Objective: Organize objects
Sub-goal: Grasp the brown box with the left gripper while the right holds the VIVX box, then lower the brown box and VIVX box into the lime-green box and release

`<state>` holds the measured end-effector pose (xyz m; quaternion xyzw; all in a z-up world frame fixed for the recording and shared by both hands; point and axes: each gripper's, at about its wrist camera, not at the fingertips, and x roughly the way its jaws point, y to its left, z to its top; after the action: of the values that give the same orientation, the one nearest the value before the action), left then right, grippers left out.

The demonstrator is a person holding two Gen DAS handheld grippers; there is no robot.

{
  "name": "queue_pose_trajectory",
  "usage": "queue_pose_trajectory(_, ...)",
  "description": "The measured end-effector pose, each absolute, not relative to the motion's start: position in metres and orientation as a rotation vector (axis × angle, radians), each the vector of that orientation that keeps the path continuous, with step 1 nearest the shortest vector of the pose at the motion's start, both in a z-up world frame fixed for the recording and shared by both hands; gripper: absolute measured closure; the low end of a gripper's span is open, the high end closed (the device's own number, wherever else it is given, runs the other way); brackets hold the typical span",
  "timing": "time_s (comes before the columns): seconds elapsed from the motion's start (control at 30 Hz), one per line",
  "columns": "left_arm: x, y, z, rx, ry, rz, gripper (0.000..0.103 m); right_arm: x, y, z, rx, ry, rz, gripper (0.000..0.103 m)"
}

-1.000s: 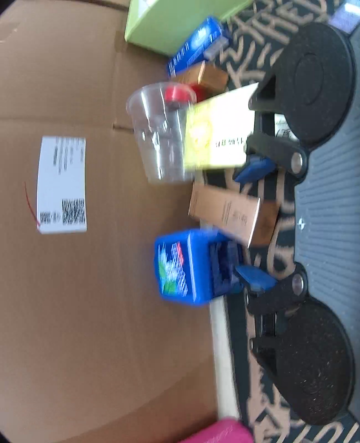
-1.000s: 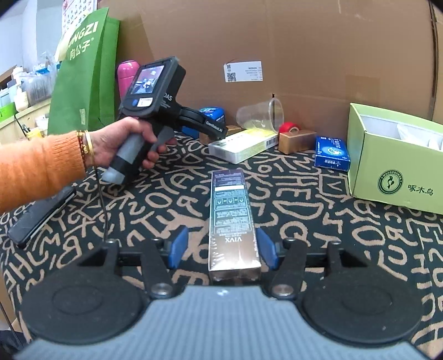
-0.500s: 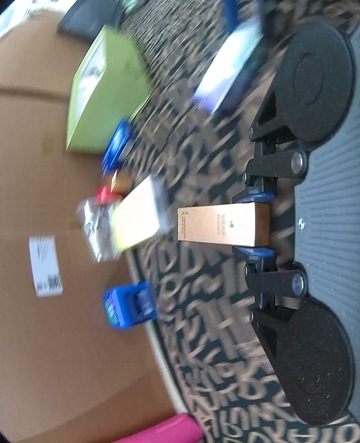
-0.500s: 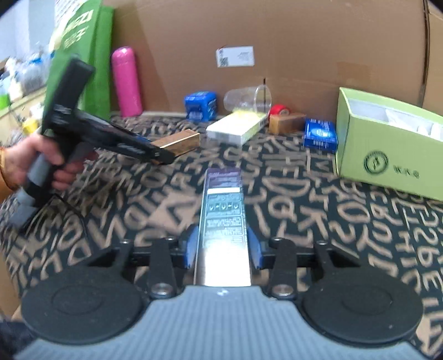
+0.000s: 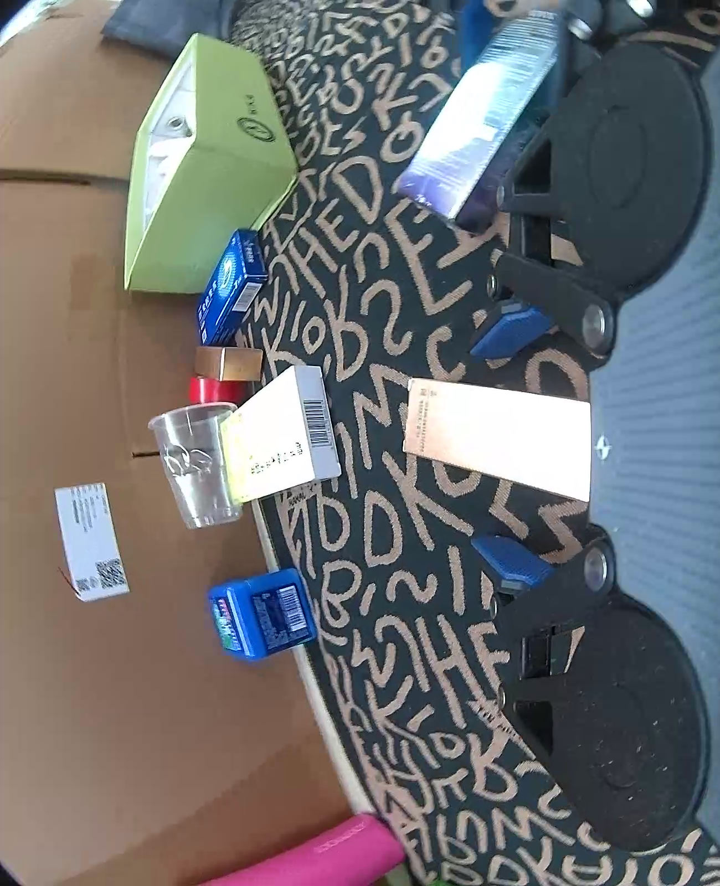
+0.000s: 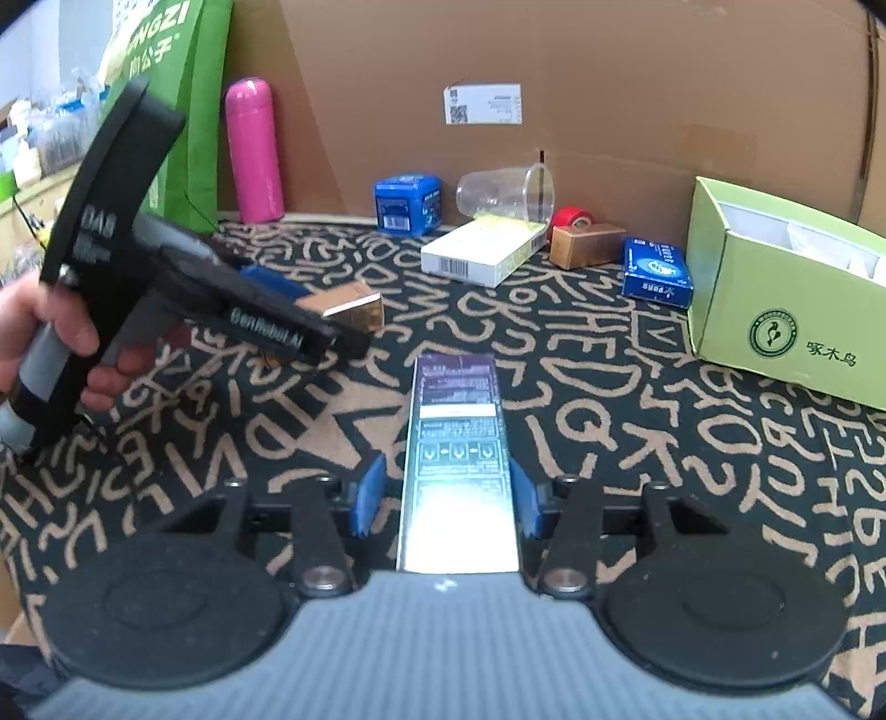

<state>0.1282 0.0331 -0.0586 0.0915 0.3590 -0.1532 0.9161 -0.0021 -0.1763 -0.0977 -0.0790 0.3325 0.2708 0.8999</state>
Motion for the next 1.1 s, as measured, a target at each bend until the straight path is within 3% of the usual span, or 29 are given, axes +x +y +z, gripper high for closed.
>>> queue_pose_trajectory(0.03, 0.129, 0.033, -0.058, 0.173, 0.744, -0.338, 0.052, -0.002, -0.177, -0.1, -0.164, 0.687, 0.551, 0.063)
queue_pose_trajectory(0.1, 0.124, 0.027, -0.054, 0.201, 0.743, -0.357, 0.071, -0.004, -0.182, -0.1, -0.152, 0.684, 0.551, 0.065)
queue_pose_trajectory(0.37, 0.103, -0.006, -0.041, 0.19, 0.777, -0.498, 0.071, -0.018, -0.227, -0.086, -0.06, 0.682, 0.503, 0.065)
queue_pose_trajectory(0.63, 0.101, -0.061, 0.011, 0.133, 0.635, -0.639, 0.071, -0.014, -0.29, -0.04, 0.015, 0.543, 0.364, 0.065)
queue_pose_trajectory(1.1, 0.178, -0.19, 0.051, 0.103, 0.505, -0.632, 0.071, 0.095, -0.356, 0.002, 0.014, 0.369, 0.167, 0.065)
